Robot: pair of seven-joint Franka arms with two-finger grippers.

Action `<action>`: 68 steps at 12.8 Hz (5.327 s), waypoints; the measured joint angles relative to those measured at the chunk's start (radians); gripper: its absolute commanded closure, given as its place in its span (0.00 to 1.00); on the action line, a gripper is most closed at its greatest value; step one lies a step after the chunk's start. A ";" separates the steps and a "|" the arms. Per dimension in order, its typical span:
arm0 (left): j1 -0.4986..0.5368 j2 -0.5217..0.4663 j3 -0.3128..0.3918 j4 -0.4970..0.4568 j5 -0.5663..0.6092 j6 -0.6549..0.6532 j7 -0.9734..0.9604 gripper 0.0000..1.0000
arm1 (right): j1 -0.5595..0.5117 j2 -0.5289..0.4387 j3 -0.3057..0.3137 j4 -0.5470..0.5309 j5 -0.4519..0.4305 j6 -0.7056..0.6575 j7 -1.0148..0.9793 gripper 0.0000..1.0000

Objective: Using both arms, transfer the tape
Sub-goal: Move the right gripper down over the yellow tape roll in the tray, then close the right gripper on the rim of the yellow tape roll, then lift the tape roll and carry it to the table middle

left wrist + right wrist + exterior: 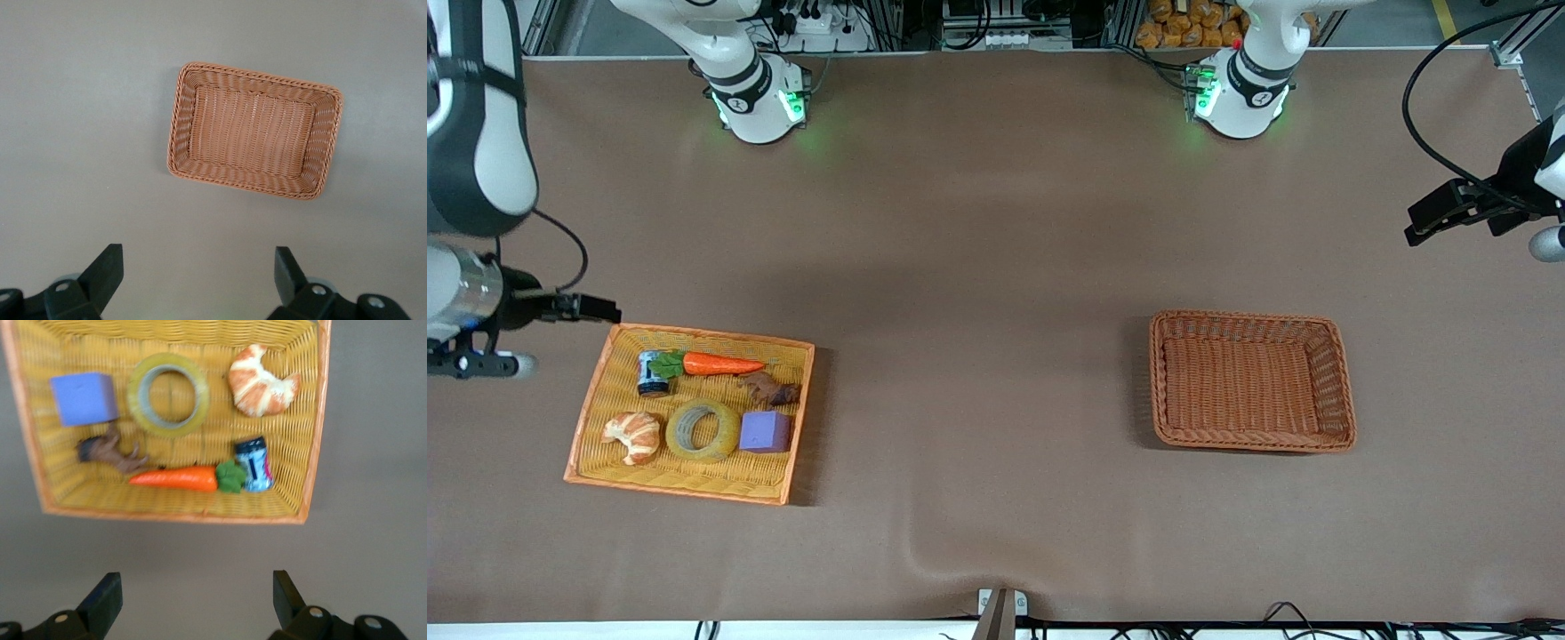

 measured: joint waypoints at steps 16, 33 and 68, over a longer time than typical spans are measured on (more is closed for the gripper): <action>0.000 0.001 -0.001 0.001 0.000 0.046 0.000 0.00 | 0.022 0.396 0.014 0.085 0.056 0.480 0.000 0.00; -0.001 0.001 -0.002 0.002 0.000 0.053 0.000 0.00 | 0.014 0.411 0.009 0.089 0.074 0.473 -0.052 1.00; -0.005 0.018 -0.011 0.004 0.000 0.062 0.000 0.00 | 0.681 0.413 0.037 0.145 0.230 0.576 1.047 0.97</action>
